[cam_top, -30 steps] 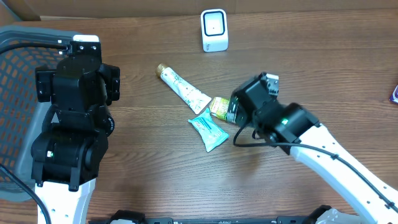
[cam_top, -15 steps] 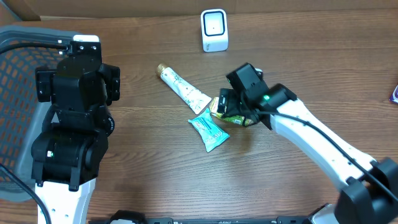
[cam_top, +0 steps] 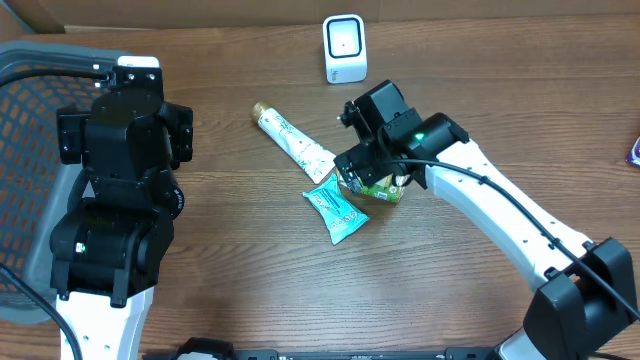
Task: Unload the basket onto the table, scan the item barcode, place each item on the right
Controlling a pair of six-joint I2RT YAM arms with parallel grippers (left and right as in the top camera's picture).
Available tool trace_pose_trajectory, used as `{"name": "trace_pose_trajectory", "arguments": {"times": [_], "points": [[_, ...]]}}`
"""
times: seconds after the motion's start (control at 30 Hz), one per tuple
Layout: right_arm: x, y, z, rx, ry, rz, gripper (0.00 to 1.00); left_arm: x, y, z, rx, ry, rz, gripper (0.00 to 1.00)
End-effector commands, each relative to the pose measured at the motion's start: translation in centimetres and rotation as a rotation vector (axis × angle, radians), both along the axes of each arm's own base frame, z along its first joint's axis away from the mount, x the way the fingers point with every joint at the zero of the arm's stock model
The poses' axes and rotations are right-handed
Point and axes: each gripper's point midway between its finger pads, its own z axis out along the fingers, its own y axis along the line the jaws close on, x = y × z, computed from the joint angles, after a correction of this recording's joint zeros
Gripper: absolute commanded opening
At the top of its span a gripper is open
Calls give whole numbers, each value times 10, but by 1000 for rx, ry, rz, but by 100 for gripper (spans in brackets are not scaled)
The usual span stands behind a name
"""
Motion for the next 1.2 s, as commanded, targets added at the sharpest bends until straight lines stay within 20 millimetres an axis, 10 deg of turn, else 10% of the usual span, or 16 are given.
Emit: {"name": "trace_pose_trajectory", "arguments": {"times": [0.0, 1.17], "points": [[16, 6, -3, -7, -45, 98, 100, 1, -1, 0, 6, 4, -5, 100], [24, 7, -118, -162, 99, 200, 100, 1, -1, 0, 6, 4, -5, 100]]}}
